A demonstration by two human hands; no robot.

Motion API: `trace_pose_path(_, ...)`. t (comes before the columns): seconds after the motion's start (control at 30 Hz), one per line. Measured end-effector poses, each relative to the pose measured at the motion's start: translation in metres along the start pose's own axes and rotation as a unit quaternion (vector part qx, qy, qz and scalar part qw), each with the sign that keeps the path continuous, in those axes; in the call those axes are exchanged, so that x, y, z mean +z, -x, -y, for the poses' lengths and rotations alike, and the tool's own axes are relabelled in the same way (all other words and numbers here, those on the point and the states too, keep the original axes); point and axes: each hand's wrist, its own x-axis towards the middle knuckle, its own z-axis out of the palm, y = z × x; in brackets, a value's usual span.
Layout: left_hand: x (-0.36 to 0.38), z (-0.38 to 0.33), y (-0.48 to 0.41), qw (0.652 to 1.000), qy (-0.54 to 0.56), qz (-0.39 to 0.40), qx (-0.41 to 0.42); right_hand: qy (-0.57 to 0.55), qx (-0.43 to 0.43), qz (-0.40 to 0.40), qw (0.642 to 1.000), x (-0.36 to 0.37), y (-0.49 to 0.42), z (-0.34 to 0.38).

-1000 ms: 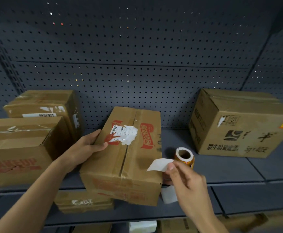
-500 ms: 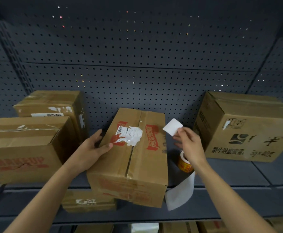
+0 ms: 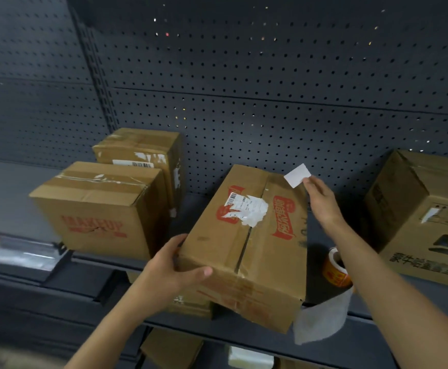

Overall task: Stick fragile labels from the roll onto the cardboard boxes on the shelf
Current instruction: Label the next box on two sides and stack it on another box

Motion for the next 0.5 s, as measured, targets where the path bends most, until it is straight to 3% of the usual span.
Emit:
trace_pose_path(0.3, 0.008, 0.004, 0.000, 0.998, 0.003, -0.034, 0.052, -0.070, 0.039, 0.050, 0.996, -0.003, -0.006, 0.003)
trace_pose_path(0.5, 0.010, 0.008, 0.004, 0.996, 0.021, -0.038, 0.074, -0.039, 0.032, 0.054, 0.997, -0.004, -0.004, 0.002)
